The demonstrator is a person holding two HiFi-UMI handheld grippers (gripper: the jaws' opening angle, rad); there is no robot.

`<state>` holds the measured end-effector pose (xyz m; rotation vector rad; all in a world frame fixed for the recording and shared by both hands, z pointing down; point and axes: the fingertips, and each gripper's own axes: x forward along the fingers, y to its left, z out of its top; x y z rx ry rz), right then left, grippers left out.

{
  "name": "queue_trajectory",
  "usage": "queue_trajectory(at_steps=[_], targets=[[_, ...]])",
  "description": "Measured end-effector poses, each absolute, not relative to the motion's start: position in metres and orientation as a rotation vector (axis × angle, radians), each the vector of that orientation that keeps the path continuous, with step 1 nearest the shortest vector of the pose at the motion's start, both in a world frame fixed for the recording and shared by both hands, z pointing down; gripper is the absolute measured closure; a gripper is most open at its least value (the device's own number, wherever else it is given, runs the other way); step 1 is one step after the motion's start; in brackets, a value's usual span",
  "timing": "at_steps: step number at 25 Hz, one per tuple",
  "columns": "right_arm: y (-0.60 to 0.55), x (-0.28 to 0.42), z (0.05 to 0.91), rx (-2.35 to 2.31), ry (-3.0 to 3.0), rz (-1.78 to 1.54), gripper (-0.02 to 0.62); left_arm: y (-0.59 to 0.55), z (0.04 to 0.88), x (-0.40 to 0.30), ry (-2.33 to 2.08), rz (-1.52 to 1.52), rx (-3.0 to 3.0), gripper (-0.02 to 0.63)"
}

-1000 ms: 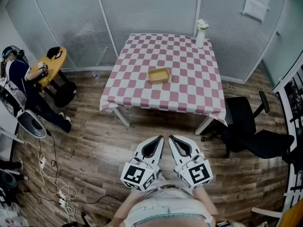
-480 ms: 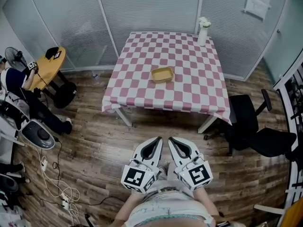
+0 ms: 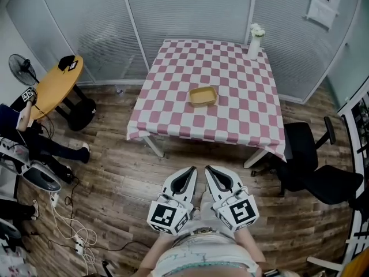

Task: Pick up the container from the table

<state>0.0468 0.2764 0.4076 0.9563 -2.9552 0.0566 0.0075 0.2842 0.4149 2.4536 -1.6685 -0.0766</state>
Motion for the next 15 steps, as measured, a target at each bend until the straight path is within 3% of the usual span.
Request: queue_trajectory(at_steps=[15], targets=[[0.168, 0.017, 0.385, 0.89, -3.026, 0.025, 0.603, 0.178, 0.398, -0.013, -1.724, -0.046, 2.456, 0.591]])
